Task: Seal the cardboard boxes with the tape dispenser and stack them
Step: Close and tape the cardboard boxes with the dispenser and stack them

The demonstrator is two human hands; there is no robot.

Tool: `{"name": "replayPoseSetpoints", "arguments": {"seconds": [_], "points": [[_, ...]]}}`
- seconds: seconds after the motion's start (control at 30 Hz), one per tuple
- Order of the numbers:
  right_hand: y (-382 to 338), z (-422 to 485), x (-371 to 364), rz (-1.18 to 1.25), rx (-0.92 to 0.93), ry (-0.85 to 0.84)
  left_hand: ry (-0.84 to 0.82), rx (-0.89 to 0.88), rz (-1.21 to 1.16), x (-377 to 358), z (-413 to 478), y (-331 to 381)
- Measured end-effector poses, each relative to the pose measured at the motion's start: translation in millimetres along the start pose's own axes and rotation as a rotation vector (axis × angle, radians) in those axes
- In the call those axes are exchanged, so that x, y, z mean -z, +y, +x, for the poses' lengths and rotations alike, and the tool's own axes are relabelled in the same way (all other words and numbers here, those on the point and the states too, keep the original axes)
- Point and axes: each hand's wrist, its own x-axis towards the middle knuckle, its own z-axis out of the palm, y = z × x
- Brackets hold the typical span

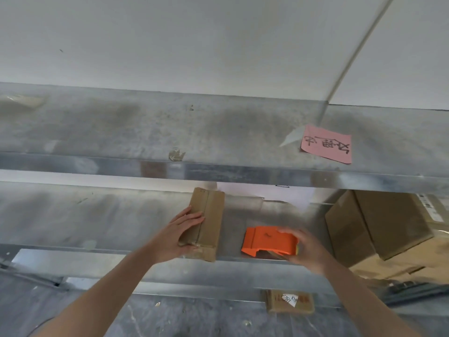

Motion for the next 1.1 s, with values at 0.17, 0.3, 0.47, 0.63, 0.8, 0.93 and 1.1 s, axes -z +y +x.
{"name": "replayPoseSetpoints", "arguments": {"seconds": [0.17, 0.3, 0.47, 0.63, 0.8, 0.93, 1.1], "points": [[7.8, -9.3, -2.2, 0.055, 0.012, 0.067, -0.023, 0.01, 0.003, 0.5, 0.6, 0.0], [8.1, -20.6, -3.7, 0.119, 0.004, 0.095, -0.038, 0.017, -0.001, 0.8, -0.1, 3.1], [-1.8, -37.4, -3.0, 0.125, -0.051, 0.107, -0.048, 0.003, 0.018, 1.1, -1.0, 5.9], [-3.5, -68.7, 18.6, 0.096, -0.133, 0.209, -0.038, -0.026, 0.02, 3.3, -3.4, 8.0], [-49.7, -88.8, 31.0, 0.085, -0.067, 0.254, -0.093, -0.036, 0.073, 7.6, -1.0, 11.8], [-107.1, -83.4, 38.4, 0.089, 0.068, 0.267, 0.113, 0.084, -0.201, 20.1, -3.7, 39.4], [-171.2, -62.0, 24.4, 0.241, 0.224, 0.263, 0.215, 0.276, -0.869, 27.8, -17.6, 69.3]]}}
